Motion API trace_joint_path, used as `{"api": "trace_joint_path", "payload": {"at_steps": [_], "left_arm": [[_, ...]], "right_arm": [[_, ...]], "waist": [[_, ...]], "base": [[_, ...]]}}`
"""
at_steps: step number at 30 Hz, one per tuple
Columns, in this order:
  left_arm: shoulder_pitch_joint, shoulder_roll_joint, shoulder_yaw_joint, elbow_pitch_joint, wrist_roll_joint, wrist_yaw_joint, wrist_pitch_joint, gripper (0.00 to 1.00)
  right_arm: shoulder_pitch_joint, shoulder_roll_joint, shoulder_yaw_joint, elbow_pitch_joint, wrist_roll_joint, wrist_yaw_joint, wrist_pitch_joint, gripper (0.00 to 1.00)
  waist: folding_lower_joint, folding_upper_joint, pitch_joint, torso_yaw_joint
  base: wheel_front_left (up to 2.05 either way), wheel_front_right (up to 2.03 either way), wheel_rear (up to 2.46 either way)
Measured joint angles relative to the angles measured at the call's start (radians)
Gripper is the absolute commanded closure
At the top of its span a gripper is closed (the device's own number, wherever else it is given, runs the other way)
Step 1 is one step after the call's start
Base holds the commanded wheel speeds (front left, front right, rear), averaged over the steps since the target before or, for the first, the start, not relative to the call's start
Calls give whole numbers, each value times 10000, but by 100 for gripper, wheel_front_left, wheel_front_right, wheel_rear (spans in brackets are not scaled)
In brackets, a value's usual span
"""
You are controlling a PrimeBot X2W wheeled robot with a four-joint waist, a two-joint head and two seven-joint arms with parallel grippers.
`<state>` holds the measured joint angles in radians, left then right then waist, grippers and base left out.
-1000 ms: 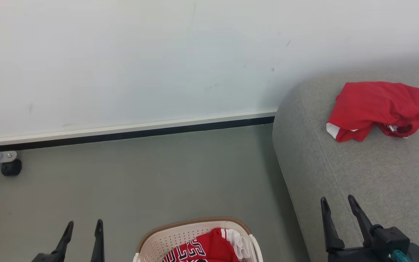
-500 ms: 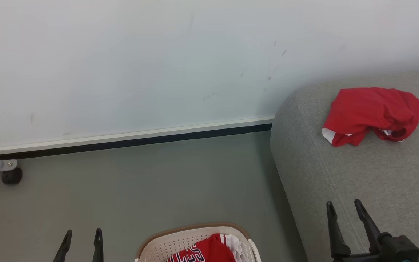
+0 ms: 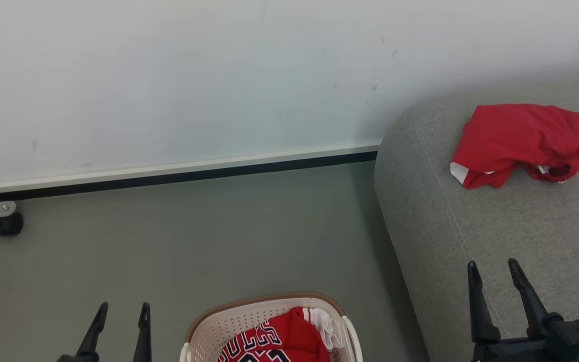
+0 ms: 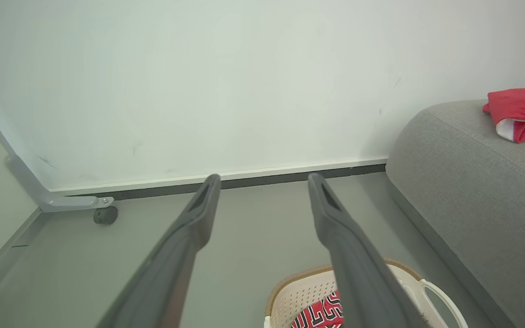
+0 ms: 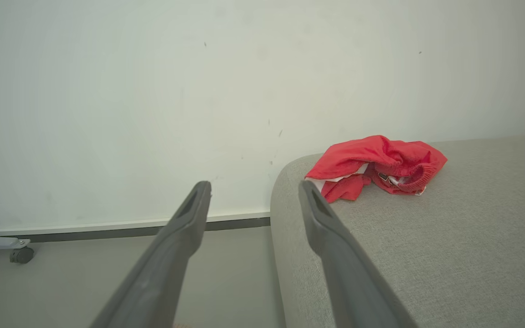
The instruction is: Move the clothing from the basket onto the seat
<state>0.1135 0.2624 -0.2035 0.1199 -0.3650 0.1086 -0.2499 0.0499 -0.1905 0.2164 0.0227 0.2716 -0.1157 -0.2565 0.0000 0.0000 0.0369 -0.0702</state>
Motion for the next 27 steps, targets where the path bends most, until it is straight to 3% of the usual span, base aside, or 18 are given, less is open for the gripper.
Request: {"api": "trace_joint_path", "payload": {"at_steps": [6,14,27], "left_arm": [[-1040,0,-531,173,253,-389,0,0],[-2111,-207,-1647,1563,782,-1012,403,0],[-3569,-1047,-2523,3743,1218,-1302,1122,0]], "right_arm": [[-372,-67,-309,-370,-94,-44,0,0],[-1184,-140,-640,-989,-274,-73,0,0],[-3059,-506,-696,-1831,-709,-71,105,0]], "waist": [[1,0,649,-35],[3,1,1800,-235],[3,2,3398,-866]], "base": [[0,0,0],[0,0,0],[0,0,0]]}}
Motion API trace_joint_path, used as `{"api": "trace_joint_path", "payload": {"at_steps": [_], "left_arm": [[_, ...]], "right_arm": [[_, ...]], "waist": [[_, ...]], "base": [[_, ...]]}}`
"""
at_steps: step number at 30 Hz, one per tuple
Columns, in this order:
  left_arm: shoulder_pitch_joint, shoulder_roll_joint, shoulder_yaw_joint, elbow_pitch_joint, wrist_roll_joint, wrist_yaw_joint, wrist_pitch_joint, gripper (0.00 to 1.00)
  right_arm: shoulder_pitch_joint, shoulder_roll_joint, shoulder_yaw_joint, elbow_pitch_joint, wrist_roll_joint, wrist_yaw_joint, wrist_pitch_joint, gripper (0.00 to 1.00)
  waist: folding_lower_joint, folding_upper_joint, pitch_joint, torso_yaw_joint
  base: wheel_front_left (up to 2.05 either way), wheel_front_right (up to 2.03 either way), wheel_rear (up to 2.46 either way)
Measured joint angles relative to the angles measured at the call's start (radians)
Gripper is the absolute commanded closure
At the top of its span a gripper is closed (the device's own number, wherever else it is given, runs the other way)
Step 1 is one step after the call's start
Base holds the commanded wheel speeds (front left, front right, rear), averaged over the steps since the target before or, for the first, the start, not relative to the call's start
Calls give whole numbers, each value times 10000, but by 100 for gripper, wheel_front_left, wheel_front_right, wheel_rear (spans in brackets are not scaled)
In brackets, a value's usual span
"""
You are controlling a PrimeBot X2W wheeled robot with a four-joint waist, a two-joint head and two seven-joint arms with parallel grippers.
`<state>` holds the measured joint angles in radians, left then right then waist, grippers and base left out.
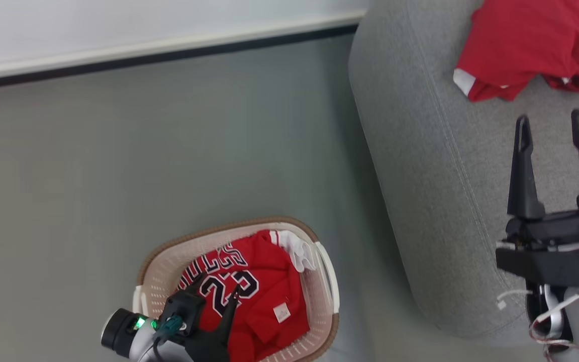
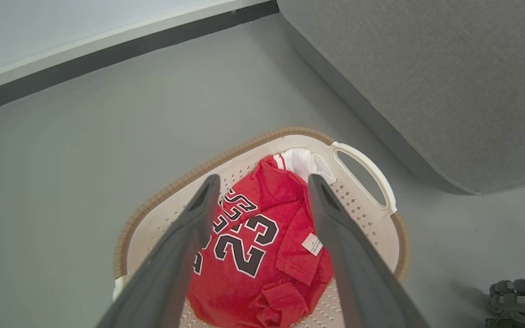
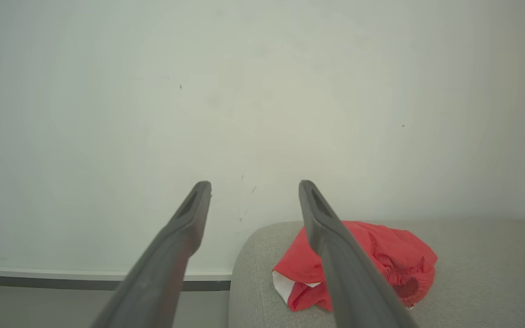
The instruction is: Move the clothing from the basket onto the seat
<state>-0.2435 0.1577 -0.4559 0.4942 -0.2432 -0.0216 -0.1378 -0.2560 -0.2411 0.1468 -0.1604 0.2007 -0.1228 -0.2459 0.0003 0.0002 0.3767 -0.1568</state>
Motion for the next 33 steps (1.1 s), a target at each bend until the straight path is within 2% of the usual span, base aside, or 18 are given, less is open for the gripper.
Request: {"api": "trace_joint_path", "payload": {"at_steps": [8,19,33], "left_arm": [[-1130,-134,-171,1089,242,-180,407,0],[-2812,140,-382,1941,784,-403,629,0],[-4679,552,-376,2470,1204,-506,596,0]], "right_arm": [[-1308,134,44,-441,-6,0,257,0],[-3459,278,249,-516,15,132,752,0],[-4983,474,368,-853,-4,174,874,0]], "waist": [[0,0,1107,-459],[-1,0,2685,-879],[-2,2,4689,-1138]], "base": [[0,0,0],[0,0,0],[0,0,0]]}}
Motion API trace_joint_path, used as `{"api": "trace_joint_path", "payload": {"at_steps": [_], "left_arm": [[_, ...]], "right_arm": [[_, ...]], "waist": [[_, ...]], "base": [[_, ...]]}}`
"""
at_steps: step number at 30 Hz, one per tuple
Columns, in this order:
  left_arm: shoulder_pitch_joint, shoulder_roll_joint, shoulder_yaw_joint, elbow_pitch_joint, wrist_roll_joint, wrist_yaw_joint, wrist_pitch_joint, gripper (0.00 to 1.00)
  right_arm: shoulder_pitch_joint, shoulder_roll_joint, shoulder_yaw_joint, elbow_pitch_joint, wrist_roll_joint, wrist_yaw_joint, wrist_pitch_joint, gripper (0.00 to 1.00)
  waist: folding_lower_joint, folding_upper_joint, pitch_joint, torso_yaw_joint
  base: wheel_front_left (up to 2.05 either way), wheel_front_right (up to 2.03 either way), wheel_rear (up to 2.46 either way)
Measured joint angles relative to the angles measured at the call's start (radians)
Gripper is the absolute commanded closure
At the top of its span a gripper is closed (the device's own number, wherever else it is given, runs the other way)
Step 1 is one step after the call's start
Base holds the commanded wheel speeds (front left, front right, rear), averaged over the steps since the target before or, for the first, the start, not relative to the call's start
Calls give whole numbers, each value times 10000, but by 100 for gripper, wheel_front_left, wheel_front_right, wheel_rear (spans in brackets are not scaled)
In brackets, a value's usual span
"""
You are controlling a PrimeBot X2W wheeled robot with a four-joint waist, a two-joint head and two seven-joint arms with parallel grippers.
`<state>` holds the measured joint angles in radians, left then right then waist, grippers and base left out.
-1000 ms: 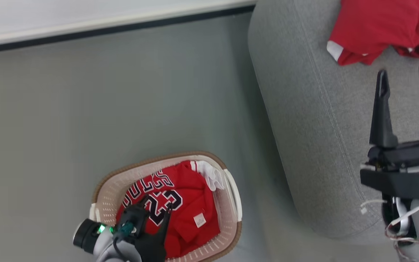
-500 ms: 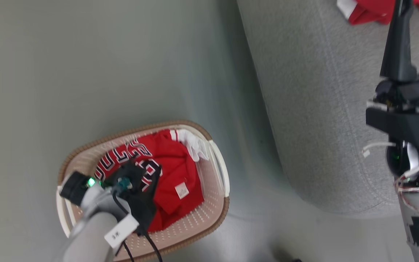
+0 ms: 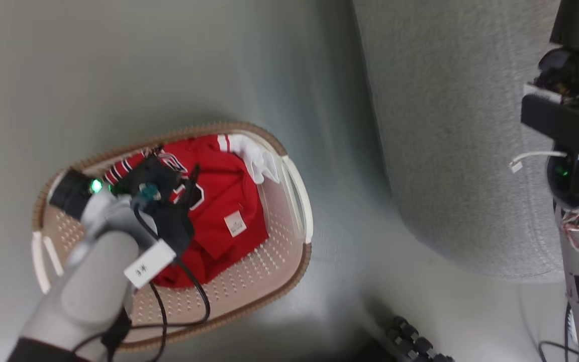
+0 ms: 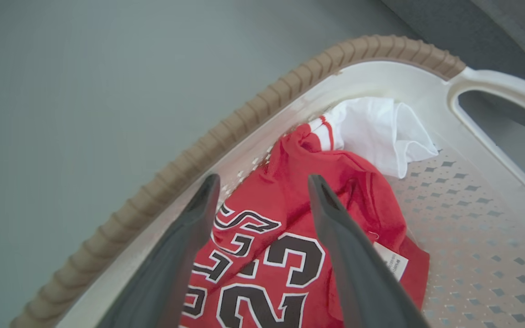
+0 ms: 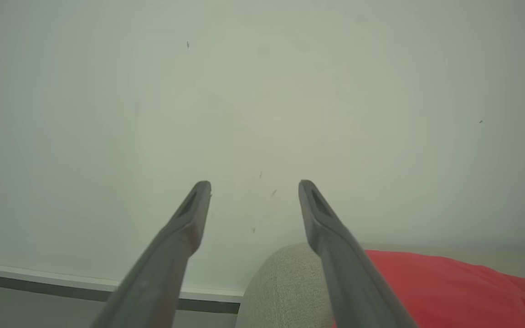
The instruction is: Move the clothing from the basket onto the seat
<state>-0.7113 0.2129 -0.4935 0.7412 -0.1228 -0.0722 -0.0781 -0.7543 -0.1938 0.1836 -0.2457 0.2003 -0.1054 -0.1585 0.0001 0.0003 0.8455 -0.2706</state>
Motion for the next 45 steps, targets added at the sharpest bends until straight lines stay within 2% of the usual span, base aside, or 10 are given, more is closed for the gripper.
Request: {"api": "trace_joint_path", "payload": {"at_steps": [9,20,21,22,23,24,25,30,35,45], "left_arm": [[-1131,194,-88,276,259,-163,-61,0],[-1695,148,-105,748,495,-61,-602,0],[-1705,123,-107,802,520,-27,-671,2],[-1711,98,-107,849,545,29,-736,26],[-1721,82,-109,895,554,29,-754,58],[-1725,71,-109,938,554,33,-828,71],[-1732,67,-109,974,554,35,-880,100],[-1802,48,-29,1156,531,140,-1197,100],[-1783,-268,6,1300,403,194,-1453,100],[-836,-792,102,1258,-98,102,-1716,100]], "right_arm": [[-734,159,4,-132,-2,0,-117,0],[-948,360,86,397,0,0,-470,0],[-950,372,92,453,0,2,-495,0],[-952,385,96,506,0,2,-556,0],[-958,403,96,554,0,2,-560,0],[-966,424,98,604,2,2,-589,0],[-977,441,98,652,2,4,-629,0],[-1083,502,98,951,4,15,-731,0],[-1111,495,98,1386,-4,88,-817,0],[-686,238,138,2314,-240,276,-909,0]], "waist": [[0,-1,1250,-195],[-1,-1,2122,-528],[-2,-1,2150,-556],[-2,-1,2171,-581],[-2,-1,2187,-602],[-1,-1,2200,-620],[-2,-1,2208,-635],[-1,-2,2187,-682],[-2,-3,1966,-621],[-1,-3,1068,-79]], "base": [[0,0,0],[0,0,0],[0,0,0],[0,0,0],[0,0,0],[0,0,0],[0,0,0],[0,0,0],[0,0,0],[0,0,0]]}}
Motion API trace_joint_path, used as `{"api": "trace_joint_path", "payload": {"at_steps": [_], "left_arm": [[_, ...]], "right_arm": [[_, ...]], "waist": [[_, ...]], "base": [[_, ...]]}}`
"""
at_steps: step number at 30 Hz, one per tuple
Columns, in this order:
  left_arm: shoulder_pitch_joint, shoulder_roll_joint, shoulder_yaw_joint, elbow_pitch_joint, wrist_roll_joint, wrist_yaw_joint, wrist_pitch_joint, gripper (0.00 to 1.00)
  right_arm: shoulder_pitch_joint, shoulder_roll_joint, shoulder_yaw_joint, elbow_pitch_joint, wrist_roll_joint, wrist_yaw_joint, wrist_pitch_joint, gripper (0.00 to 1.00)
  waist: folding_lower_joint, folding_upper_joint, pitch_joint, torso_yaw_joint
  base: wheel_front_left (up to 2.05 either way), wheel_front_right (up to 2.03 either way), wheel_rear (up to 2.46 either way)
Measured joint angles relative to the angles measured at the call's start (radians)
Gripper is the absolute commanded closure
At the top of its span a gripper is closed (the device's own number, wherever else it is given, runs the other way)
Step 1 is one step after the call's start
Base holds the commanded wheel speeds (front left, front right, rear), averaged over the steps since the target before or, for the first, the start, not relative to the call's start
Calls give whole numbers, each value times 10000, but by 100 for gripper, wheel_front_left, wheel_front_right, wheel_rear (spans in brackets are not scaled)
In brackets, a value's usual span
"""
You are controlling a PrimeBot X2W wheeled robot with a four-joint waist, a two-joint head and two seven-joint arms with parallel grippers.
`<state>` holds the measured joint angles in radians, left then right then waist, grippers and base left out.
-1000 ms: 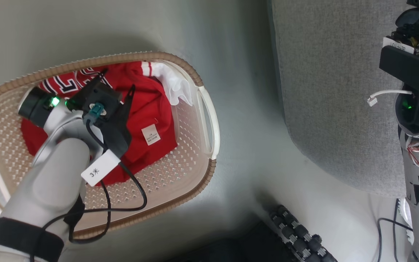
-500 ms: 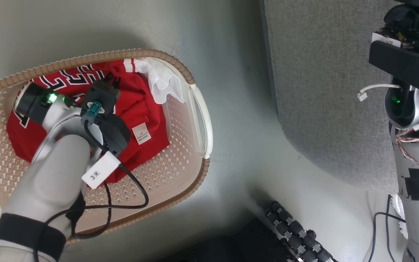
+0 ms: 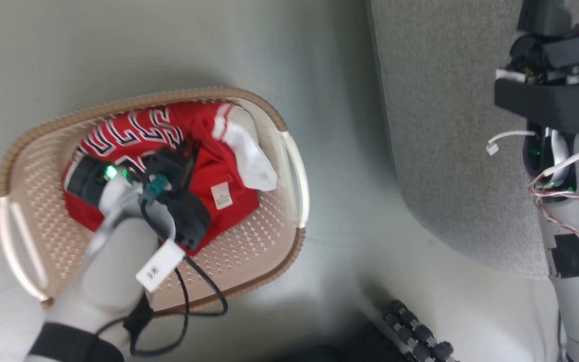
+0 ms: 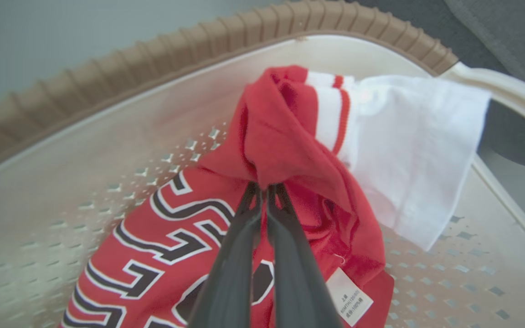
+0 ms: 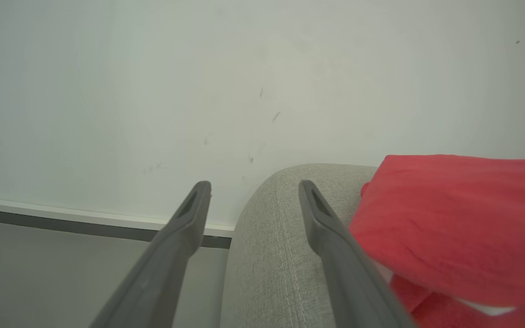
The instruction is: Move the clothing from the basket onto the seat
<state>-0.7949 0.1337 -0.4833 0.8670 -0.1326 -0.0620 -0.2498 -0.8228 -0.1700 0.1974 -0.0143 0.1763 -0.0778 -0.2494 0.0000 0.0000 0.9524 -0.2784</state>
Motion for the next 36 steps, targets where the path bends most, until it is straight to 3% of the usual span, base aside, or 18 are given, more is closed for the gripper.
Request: {"api": "trace_joint_path", "payload": {"at_steps": [23,36], "left_arm": [[874,-188,959,-3521,-999,-414,0,100],[825,59,1350,-4276,-1141,-529,-8,100]], "right_arm": [[1906,-259,151,1505,-23,293,-73,0],[2498,0,675,2437,-10,721,-73,0]], "waist": [[-1,0,-2858,1583],[-2,-1,-4772,1982]], "base": [[0,0,0],[0,0,0]]}}
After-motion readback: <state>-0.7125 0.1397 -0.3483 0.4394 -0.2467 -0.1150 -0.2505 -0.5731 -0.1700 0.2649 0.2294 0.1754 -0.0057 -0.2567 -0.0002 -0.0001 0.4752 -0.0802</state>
